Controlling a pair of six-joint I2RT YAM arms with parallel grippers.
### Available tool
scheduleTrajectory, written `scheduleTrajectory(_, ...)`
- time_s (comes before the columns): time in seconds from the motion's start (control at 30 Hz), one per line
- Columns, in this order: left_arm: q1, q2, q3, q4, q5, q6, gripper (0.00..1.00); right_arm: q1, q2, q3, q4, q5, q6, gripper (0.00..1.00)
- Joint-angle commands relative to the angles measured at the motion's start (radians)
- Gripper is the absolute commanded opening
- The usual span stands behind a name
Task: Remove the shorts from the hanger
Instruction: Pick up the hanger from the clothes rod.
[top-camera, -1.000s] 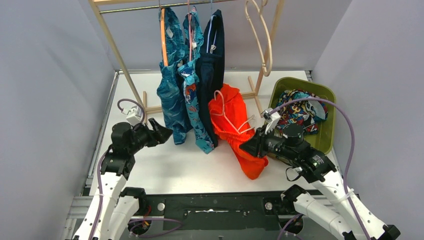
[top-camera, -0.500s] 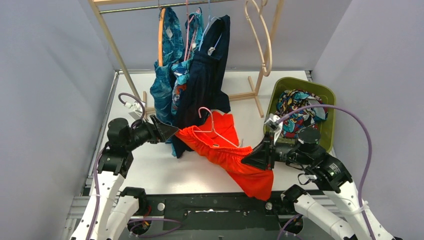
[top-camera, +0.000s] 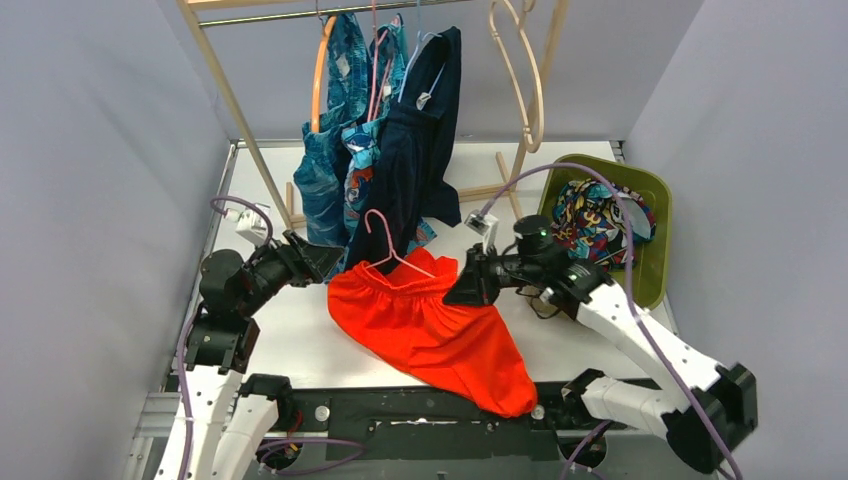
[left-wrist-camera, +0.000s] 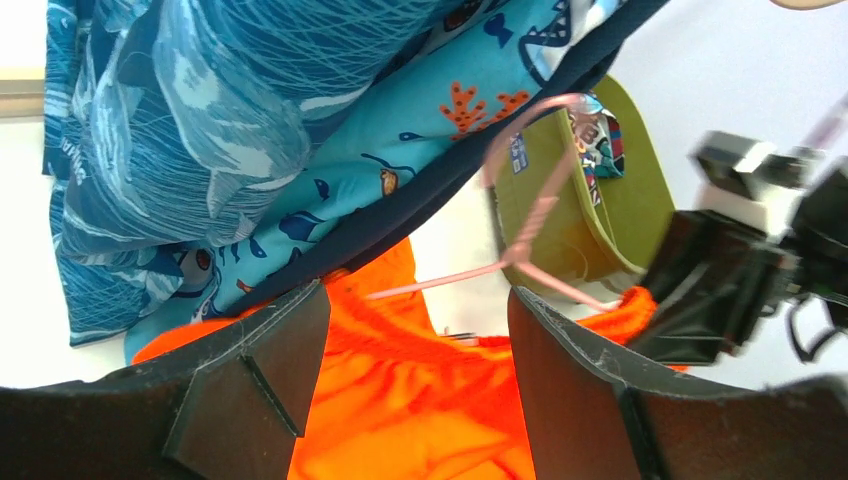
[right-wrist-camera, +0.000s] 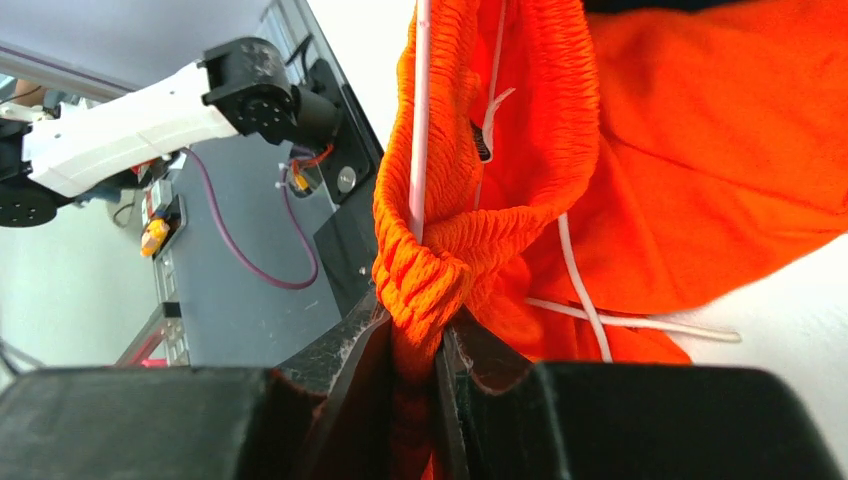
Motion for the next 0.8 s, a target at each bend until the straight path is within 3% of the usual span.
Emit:
scheduleTrajectory(0.0, -0.009, -0.015, 0.027, 0.058, 0.096, 0.016, 0.65, 0.042, 0.096, 0.046, 0.188, -0.085, 0.002, 0.0)
scheduleTrajectory(0.2, -0.069, 0.078, 0.009, 0.132, 0.203, 0.025, 0.65, 0.09, 0.2, 0.104, 0.252, -0.123, -0.001, 0.0)
scheduleTrajectory(0.37, -0.229, 0.129, 0.033, 0.114, -0.023, 0.073, 0.64, 0.106, 0.229, 0.113, 0.278, -0.112, 0.008, 0.0)
scheduleTrajectory(0.6, -0.412, 0.126, -0.019, 0.225, -0.368, 0.006, 0.52, 0.131, 0.225, 0.094, 0.298, -0.111, 0.024, 0.0)
scheduleTrajectory(0.77, -0.431, 0.176, -0.007, 0.259, -0.383, 0.02, 0.3, 0.137, 0.211, 0.075, 0.307, -0.108, 0.034, 0.0)
